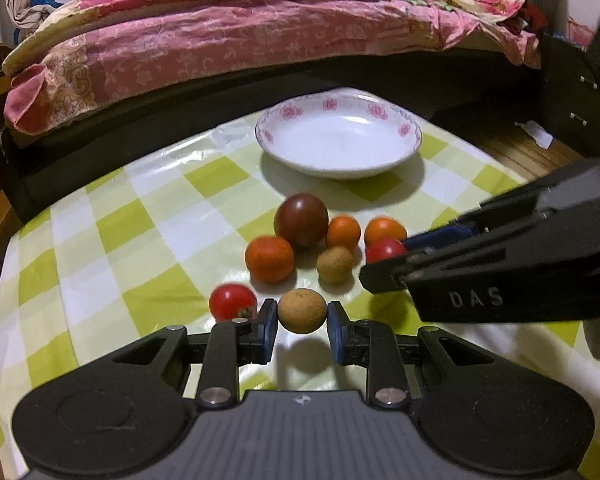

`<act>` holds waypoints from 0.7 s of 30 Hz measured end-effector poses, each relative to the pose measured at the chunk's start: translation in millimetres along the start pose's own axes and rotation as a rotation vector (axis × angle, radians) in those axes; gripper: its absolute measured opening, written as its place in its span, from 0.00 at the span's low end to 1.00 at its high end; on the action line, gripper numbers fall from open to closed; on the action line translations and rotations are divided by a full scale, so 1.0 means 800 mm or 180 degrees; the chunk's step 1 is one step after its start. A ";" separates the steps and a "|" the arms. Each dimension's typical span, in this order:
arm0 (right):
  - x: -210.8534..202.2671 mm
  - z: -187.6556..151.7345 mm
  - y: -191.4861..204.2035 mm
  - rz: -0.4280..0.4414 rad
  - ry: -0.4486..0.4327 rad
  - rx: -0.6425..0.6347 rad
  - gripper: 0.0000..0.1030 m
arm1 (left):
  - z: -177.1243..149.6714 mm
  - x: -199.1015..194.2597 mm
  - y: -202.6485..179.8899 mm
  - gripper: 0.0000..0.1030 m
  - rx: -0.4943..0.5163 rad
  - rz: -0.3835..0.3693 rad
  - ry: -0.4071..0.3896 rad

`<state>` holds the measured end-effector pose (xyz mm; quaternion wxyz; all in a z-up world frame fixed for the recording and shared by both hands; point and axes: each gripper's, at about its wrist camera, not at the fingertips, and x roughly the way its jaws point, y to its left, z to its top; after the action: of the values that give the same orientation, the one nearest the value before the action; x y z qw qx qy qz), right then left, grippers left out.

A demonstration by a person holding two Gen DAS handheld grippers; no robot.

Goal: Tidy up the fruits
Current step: 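Lift and carry both held fruits over the white flowered plate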

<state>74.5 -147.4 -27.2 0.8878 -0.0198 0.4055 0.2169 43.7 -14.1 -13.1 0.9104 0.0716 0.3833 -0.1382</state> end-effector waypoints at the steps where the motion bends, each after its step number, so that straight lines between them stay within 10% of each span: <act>1: -0.001 0.001 -0.002 -0.0004 -0.0012 0.0021 0.24 | 0.004 0.000 0.000 0.33 -0.0009 -0.0014 -0.0005; 21: -0.017 0.055 -0.052 -0.0294 -0.0390 0.0318 0.24 | 0.091 0.039 -0.004 0.33 0.0157 -0.0086 -0.0278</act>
<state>114.5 -181.0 6.1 0.9198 0.0191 0.3594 0.1561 113.2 -40.3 15.0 0.9223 0.0827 0.3405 -0.1628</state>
